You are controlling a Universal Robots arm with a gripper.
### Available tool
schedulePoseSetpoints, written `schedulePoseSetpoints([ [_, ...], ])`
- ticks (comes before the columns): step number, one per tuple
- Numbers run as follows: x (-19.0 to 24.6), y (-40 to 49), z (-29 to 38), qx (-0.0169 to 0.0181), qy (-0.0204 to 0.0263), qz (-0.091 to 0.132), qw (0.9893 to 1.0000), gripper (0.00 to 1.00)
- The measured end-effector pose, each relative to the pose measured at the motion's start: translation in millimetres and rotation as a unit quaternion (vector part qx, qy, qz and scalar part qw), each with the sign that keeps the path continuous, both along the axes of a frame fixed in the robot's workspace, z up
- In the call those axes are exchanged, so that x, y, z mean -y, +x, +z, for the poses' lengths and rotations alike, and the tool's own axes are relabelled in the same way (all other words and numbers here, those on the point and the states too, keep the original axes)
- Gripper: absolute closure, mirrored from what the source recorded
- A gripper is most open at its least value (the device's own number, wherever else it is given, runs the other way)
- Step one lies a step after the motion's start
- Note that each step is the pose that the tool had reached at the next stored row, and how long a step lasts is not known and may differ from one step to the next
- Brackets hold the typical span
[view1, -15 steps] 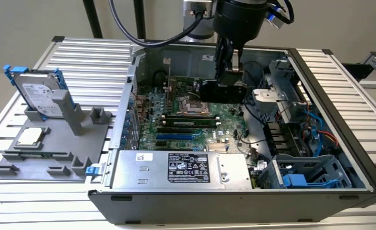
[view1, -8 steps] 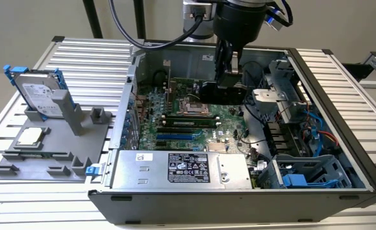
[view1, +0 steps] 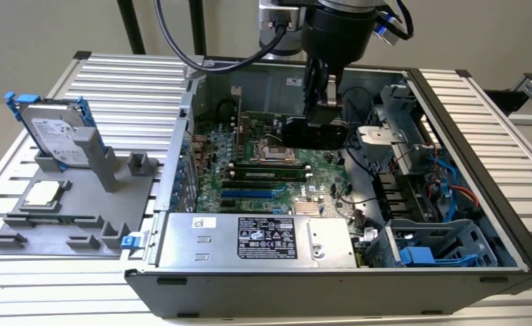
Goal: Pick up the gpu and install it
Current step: 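Insert the gpu into the slot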
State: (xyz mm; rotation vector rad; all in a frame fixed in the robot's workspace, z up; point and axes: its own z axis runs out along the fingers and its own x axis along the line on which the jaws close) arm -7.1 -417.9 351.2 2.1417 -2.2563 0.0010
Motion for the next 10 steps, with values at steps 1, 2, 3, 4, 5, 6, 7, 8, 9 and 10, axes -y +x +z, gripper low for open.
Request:
schedulePoseSetpoints([
  [1, 0.0, 0.0, -0.3, 0.0000, 0.0000, 0.000, 1.0000, 1.00],
  [2, 0.0, 0.0, -0.9, 0.0000, 0.0000, 0.000, 1.0000, 1.00],
  [3, 0.0, 0.0, -1.4, 0.0000, 0.0001, 0.000, 1.0000, 1.00],
  [4, 0.0, 0.0, -1.9, 0.0000, 0.0004, 0.000, 1.0000, 1.00],
  [5, 0.0, 0.0, -2.2, 0.0000, 0.0008, 0.000, 1.0000, 1.00],
  [6, 0.0, -0.1, -2.9, 0.0000, 0.0014, 0.000, 1.0000, 1.00],
  [7, 0.0, -0.1, -3.7, 0.0000, 0.0018, 0.000, 1.0000, 1.00],
  [8, 0.0, -0.1, -4.8, 0.0000, 0.0023, 0.000, 1.0000, 1.00],
  [9, 0.0, -0.1, -5.7, 0.0000, 0.0024, 0.000, 1.0000, 1.00],
  [10, 0.0, -0.1, -6.4, 0.0000, 0.0024, 0.000, 1.0000, 1.00],
])
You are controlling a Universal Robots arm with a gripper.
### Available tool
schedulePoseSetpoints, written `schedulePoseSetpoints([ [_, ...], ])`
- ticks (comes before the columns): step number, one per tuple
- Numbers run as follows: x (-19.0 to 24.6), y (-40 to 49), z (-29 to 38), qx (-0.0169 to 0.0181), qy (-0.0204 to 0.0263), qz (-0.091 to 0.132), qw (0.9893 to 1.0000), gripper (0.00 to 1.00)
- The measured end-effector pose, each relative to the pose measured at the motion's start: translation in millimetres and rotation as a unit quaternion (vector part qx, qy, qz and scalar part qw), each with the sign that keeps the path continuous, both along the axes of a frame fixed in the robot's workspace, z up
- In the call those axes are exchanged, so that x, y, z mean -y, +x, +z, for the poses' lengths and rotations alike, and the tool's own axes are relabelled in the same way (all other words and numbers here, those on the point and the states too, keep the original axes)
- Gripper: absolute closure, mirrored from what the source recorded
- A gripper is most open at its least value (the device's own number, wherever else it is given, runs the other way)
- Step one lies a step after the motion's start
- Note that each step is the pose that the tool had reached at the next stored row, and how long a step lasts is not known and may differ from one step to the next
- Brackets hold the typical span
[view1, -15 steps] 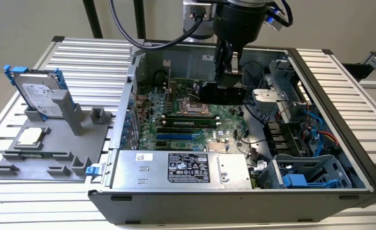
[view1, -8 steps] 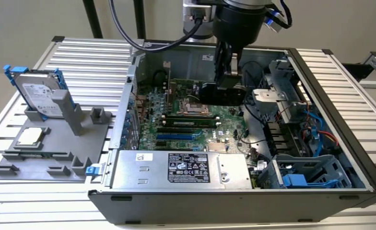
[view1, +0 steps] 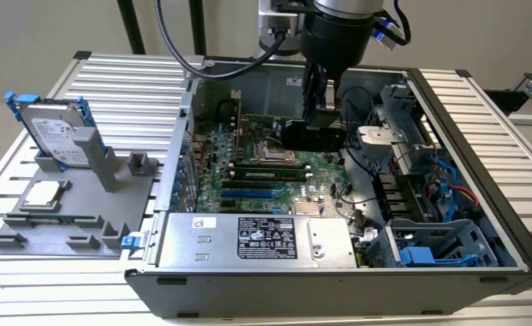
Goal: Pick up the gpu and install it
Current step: 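Insert the gpu into the slot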
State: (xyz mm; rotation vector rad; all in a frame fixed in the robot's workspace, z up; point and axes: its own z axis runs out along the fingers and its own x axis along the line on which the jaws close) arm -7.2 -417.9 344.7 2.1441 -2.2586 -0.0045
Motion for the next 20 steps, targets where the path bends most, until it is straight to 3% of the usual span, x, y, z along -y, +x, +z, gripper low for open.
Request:
schedulePoseSetpoints([
  [10, 0.0, -0.1, -4.7, -0.0001, 0.0001, 0.000, 1.0000, 1.00],
  [20, 0.0, -6.6, -19.8, -0.0001, 0.0000, -0.001, 1.0000, 1.00],
])
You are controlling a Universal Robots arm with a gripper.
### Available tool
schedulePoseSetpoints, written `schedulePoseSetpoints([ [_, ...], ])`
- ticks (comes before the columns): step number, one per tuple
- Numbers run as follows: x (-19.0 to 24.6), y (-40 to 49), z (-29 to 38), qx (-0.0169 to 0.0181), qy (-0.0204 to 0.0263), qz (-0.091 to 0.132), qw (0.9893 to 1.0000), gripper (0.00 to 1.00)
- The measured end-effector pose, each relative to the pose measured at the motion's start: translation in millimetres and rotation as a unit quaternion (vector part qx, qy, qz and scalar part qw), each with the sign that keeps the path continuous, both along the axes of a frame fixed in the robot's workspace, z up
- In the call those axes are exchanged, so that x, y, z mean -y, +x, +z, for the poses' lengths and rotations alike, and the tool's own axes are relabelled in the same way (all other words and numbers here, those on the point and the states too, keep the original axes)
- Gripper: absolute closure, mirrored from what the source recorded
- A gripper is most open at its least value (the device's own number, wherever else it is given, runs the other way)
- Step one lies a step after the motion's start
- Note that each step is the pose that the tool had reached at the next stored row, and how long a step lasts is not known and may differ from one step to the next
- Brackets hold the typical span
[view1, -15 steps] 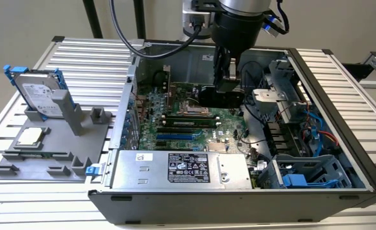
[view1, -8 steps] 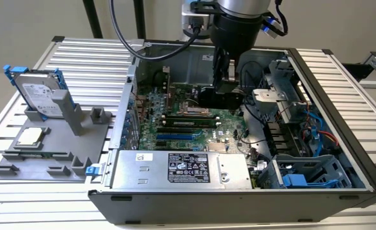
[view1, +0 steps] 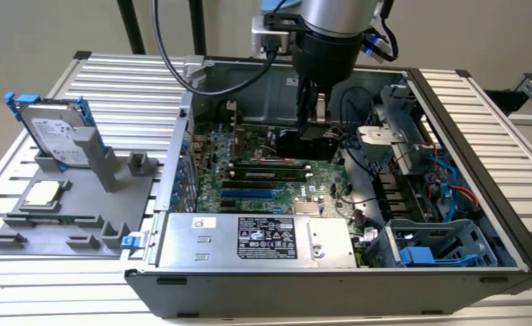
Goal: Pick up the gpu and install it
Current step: 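Insert the gpu into the slot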
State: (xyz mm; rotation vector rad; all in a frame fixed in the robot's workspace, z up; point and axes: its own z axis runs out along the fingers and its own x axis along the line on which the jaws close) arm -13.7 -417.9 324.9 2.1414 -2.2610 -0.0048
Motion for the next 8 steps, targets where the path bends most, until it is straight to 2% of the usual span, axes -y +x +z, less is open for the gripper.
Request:
schedulePoseSetpoints([
  [8, 0.0, -3.9, -9.6, 0.0000, 0.0000, 0.000, 1.0000, 1.00],
])
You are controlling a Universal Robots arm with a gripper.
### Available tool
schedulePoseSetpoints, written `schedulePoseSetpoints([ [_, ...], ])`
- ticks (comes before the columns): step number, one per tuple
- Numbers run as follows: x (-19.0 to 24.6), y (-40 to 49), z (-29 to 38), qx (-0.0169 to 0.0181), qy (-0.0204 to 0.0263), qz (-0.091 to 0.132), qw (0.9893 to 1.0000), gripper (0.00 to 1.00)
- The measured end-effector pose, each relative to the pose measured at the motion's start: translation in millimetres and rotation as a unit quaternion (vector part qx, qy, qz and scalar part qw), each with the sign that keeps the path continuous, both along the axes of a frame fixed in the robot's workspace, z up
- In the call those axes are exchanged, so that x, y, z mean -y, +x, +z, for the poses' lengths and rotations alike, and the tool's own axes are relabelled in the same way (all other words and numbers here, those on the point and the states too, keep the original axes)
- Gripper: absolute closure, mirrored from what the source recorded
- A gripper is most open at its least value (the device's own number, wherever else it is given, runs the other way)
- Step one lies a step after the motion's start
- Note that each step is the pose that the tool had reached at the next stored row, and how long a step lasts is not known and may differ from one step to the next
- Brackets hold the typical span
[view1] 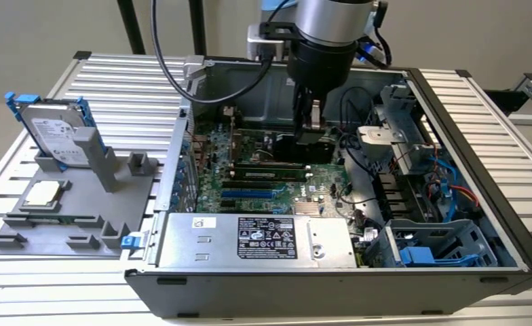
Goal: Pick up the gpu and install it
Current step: 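Insert the gpu into the slot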
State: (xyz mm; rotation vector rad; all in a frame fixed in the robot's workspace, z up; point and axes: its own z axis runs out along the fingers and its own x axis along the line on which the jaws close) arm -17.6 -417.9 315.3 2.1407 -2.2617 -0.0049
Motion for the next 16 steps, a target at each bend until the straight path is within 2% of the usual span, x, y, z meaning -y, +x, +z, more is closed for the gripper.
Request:
schedulePoseSetpoints([
  [7, 0.0, -1.8, -5.6, 0.0000, 0.0000, 0.000, 1.0000, 1.00],
  [16, 0.0, -1.9, -7.3, 0.0000, 0.0001, 0.000, 1.0000, 1.00],
])
